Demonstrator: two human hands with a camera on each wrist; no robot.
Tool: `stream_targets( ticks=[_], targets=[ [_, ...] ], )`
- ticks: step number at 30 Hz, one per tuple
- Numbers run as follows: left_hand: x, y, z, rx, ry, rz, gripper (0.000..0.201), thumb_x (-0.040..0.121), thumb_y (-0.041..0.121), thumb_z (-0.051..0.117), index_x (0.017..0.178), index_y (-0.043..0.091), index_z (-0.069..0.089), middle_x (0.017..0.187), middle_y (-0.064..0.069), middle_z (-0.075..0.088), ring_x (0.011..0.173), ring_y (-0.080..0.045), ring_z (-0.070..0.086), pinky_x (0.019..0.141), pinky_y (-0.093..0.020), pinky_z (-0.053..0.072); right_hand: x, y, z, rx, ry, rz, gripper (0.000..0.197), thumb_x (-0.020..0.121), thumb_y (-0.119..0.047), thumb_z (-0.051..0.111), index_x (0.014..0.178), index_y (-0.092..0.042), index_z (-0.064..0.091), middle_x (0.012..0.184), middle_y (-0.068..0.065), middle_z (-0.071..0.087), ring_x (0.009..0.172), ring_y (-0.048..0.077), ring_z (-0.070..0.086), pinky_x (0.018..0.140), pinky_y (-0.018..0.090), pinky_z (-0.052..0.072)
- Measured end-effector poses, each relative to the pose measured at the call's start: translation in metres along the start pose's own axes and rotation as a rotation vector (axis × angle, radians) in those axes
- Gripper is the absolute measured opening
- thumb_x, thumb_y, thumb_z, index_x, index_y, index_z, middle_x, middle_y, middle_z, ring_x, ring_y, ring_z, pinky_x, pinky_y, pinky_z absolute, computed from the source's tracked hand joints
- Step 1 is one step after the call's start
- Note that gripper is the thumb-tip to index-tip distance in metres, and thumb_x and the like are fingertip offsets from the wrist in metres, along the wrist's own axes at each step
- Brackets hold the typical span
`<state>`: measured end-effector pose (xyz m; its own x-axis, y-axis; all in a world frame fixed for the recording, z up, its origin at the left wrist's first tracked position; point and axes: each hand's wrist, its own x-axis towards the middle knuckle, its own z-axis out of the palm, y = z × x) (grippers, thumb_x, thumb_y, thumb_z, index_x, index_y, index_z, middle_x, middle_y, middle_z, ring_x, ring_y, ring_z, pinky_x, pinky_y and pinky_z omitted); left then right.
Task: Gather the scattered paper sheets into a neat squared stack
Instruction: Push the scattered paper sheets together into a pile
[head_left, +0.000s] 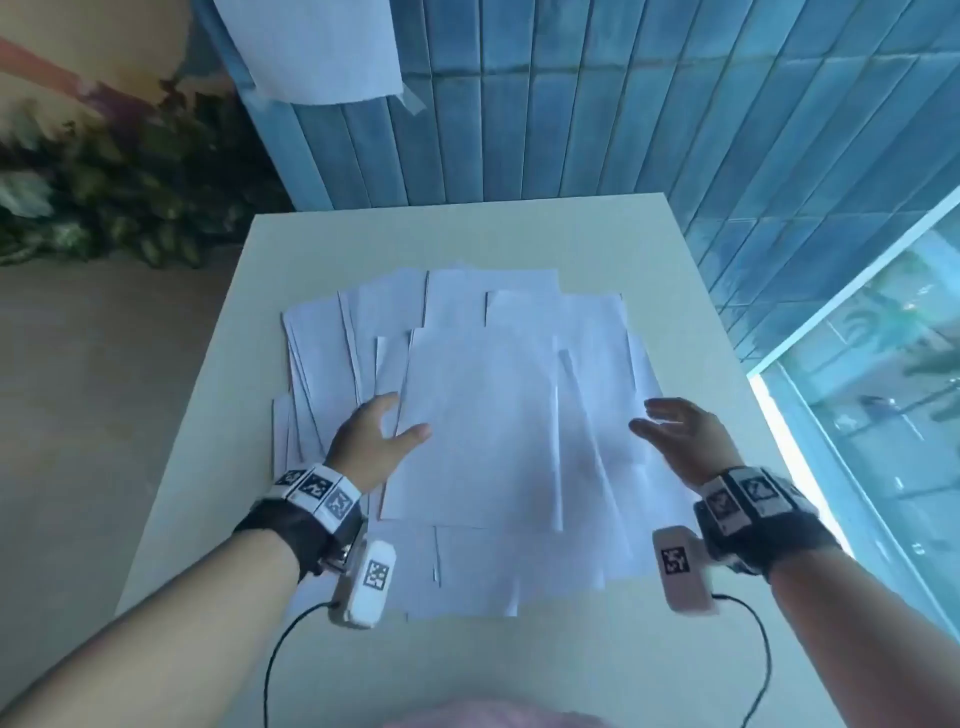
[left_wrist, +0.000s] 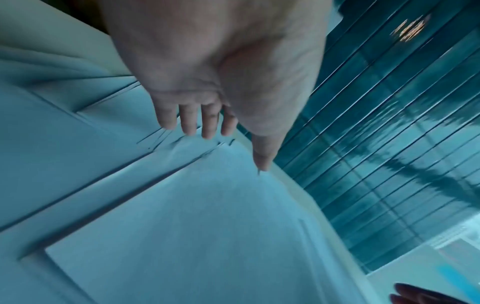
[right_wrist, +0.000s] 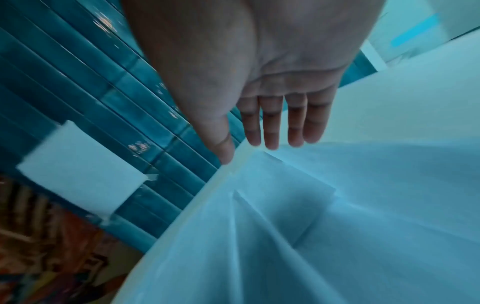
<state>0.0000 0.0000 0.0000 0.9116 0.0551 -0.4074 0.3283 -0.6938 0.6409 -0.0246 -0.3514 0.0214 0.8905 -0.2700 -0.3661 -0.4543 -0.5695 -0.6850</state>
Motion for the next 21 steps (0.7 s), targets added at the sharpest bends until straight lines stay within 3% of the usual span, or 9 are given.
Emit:
stream_targets(
  ticks=[5,9,15,21],
  targets=[
    [0.04,-0.006,0.001,0.224,0.202,-0.223,0.114,0.064,0.069,0.069,0.15,0.012,0.021,0.158,-0.011,0.024,0.145,-0.033,0.022,0.117,-0.05,0.023,0.046,0.005,0.011,-0.121,0.128,0.188,0.077,0.074,-0.039,0.074,0.138,-0.011,0.042,0.14,0.017,0.047,0.126,0.036,0.044,0.103,0.045,0.037],
    [0.051,-0.006,0.01,0.264,0.208,-0.375,0.119,0.059,0.073,0.068,0.149,0.014,0.018,0.157,-0.009,0.015,0.144,-0.035,0.015,0.116,-0.051,0.02,0.067,0.006,0.016,-0.259,0.17,0.304,0.094,0.067,-0.055,0.073,0.142,-0.013,0.035,0.142,0.017,0.037,0.131,0.036,0.032,0.103,0.049,0.035],
    [0.058,0.014,0.031,0.354,0.192,-0.201,0.096,0.065,0.068,0.065,0.144,0.023,0.032,0.151,0.0,0.024,0.137,-0.031,0.021,0.11,-0.046,0.024,0.085,-0.015,0.035,-0.25,0.084,0.259,0.09,0.067,-0.046,0.077,0.14,-0.015,0.036,0.138,0.017,0.038,0.129,0.036,0.034,0.102,0.047,0.036],
    [0.057,0.018,0.039,0.326,0.184,-0.105,0.084,0.07,0.06,0.066,0.142,0.03,0.035,0.15,0.004,0.029,0.135,-0.03,0.026,0.11,-0.044,0.024,0.082,-0.01,0.049,-0.176,0.052,0.158,0.083,0.068,-0.031,0.078,0.14,-0.018,0.039,0.135,0.011,0.041,0.127,0.032,0.036,0.101,0.041,0.037]
  ],
)
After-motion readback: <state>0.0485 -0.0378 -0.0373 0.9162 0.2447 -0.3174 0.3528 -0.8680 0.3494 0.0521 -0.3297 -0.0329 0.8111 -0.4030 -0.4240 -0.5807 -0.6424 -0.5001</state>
